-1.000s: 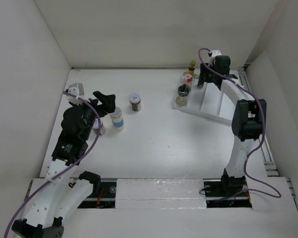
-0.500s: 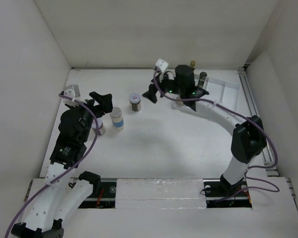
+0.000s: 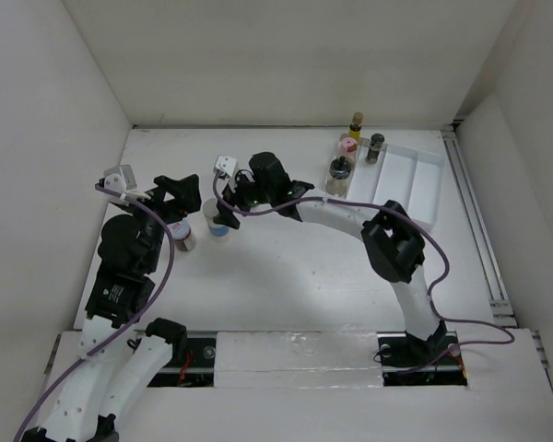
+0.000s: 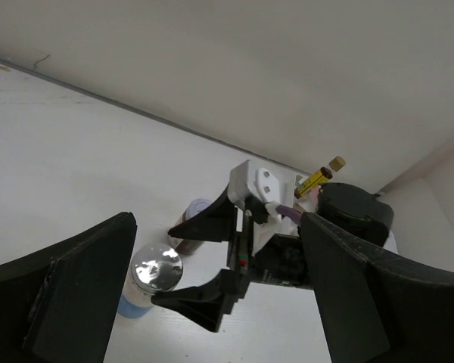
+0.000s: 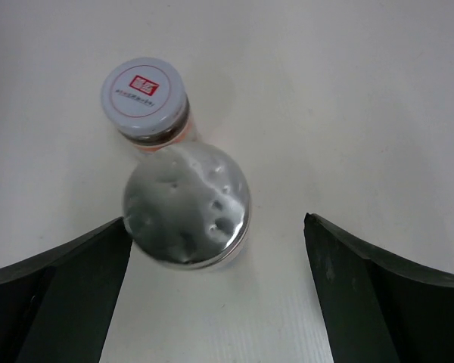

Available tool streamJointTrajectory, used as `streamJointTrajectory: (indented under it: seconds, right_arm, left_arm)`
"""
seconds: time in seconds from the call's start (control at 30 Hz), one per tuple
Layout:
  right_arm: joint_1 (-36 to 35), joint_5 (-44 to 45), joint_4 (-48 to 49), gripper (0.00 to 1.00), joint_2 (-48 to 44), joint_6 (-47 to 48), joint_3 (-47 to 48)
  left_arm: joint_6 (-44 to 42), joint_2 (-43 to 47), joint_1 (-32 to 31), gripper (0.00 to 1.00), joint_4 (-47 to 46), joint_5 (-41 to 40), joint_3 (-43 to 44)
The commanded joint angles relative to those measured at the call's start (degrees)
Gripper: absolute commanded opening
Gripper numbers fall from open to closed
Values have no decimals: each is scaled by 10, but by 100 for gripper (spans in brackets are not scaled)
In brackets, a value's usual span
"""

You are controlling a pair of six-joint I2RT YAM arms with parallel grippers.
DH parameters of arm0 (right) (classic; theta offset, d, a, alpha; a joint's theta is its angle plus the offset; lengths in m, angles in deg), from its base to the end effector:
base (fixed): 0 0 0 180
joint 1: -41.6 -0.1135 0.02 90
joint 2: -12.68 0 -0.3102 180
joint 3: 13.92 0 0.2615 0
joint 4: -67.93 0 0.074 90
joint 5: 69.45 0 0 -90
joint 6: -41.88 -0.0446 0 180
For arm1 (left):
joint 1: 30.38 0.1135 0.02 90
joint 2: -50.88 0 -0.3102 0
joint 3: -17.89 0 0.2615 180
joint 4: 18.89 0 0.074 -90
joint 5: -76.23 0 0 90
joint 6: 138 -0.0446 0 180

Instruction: Organize the condiment bottles

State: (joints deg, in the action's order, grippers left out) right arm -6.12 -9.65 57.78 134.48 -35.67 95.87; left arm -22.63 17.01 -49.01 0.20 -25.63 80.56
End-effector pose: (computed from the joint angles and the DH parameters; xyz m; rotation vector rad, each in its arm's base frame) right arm 0.3490 0.4172 0.2803 -1.3052 1.5353 0.9138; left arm 0.1048 -0.0257 0.4322 -0.2566 1.3995 -0.4912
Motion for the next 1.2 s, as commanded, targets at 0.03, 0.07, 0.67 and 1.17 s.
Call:
streamJointTrajectory:
  seconds: [0.03,0.07,0.67,1.17]
  right_arm:
    - [-6,3,14,100,51,-4,80]
    - [-12,3,14,98,63,-4,108]
    - [84,-41,277,50,-240,-138,-131]
    - [398,165,199,50,-428,-142,-330]
  left_arm:
    - [-5,12,2,86,-20,0,0]
    - [-5,12,2,86,-20,0,0]
    - [-5,12,2,86,-20,11,0]
    - [-5,-6,2,86,-25,42,0]
